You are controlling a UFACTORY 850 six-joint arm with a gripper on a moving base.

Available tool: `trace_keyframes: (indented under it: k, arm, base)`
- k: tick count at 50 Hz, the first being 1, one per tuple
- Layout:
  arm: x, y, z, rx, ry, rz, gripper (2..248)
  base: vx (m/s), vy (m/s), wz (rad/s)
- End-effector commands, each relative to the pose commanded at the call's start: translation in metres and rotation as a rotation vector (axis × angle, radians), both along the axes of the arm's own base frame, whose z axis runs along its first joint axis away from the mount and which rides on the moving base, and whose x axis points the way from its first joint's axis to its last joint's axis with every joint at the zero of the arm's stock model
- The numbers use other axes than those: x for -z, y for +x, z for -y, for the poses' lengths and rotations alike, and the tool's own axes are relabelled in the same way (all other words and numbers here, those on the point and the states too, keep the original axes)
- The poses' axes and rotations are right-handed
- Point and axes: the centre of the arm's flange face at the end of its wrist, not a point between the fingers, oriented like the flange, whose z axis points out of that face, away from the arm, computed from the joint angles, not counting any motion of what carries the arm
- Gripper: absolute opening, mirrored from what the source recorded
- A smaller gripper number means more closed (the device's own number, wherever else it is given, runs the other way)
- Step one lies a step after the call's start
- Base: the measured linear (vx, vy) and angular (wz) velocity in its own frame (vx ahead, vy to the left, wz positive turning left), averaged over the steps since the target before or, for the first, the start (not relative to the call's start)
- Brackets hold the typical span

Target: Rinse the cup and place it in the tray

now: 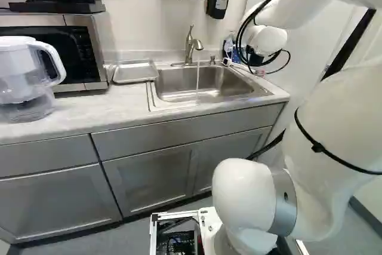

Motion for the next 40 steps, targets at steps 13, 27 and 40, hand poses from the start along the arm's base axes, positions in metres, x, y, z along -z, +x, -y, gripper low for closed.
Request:
trace_keyframes:
  k: [13, 27, 40]
  arm:
    - [0.0, 0.007, -0.019, -0.044, 0.0, 0.0, 121]
    - [0.003, 0.015, -0.04, -0.093, 0.003, -0.008, 121]
    - [0.018, 0.017, -0.044, -0.111, 0.026, -0.057, 121]
  base:
    - [0.0, 0.0, 0.0]
    - [0.0, 0.0, 0.0]
    - [0.0, 0.0, 0.0]
